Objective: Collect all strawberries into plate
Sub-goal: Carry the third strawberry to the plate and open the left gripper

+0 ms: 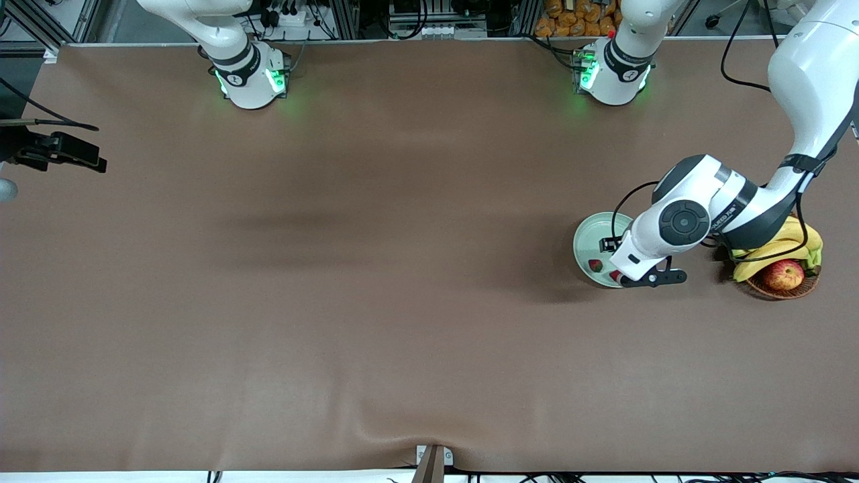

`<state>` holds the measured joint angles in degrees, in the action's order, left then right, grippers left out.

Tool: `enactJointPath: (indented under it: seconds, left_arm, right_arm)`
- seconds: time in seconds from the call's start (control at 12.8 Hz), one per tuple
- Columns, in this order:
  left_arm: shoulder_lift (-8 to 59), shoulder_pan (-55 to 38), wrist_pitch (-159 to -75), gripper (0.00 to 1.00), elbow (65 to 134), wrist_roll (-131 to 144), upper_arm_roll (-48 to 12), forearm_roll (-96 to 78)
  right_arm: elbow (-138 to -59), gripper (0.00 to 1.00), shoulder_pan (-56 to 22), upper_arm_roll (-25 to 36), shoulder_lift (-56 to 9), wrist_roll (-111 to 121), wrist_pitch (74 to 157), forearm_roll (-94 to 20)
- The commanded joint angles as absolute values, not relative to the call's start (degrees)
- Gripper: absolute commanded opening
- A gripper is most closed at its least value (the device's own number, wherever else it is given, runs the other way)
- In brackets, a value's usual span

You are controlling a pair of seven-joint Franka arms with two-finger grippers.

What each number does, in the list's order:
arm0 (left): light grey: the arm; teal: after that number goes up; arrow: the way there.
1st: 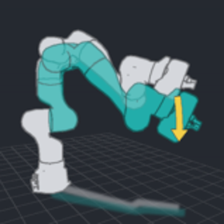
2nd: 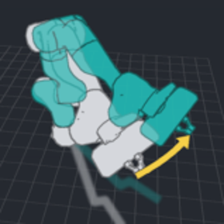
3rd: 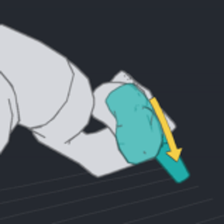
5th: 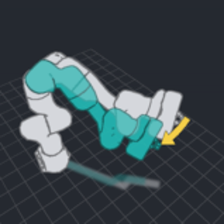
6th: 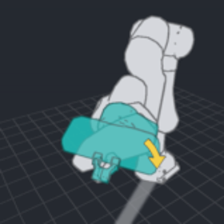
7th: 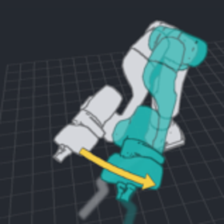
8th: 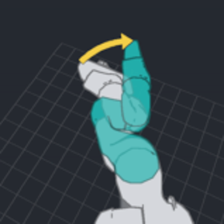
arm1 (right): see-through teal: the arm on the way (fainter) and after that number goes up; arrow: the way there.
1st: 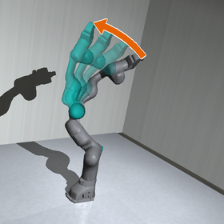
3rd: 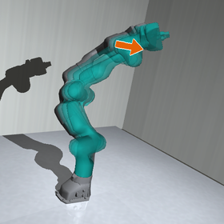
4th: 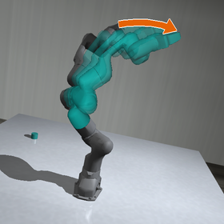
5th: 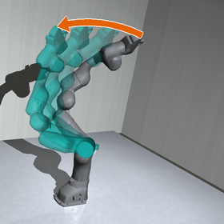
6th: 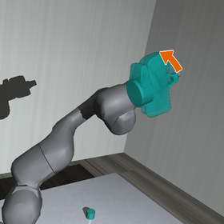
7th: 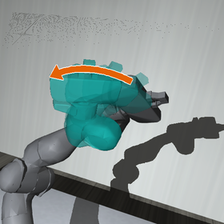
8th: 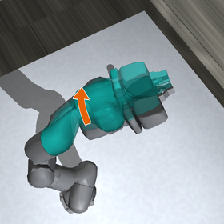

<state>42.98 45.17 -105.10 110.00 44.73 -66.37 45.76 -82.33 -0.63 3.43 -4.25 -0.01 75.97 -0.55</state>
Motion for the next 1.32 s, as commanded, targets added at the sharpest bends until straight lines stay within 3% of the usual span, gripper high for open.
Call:
enactJointPath:
  seconds: [0.0, 0.7, 1.01, 1.25]
  left_arm:
    - [41.75, 45.88, -104.86, 1.0, 108.65, 44.56, -69.51, 46.41]
    - [41.75, 45.88, -88.69, 1.0, 86.94, 44.21, -84.63, 45.79]
    - [41.75, 45.97, -81.14, 1.0, 80.52, 43.77, -90.78, 45.7]
    - [41.66, 46.05, -77.79, 1.0, 79.45, 43.86, -94.38, 45.88]
  right_arm:
    - [-82.88, 1.0, -0.53, 4.82, -3.6, 0.95, 76.11, -0.97]
    - [-82.53, 1.0, -1.41, 6.06, -3.69, 1.41, 76.64, 1.23]
    - [-82.71, 1.0, -1.32, 6.06, -3.69, 1.49, 76.73, 1.23]
    - [-82.71, 1.0, -1.41, 6.06, -3.69, 1.49, 77.08, 1.32]
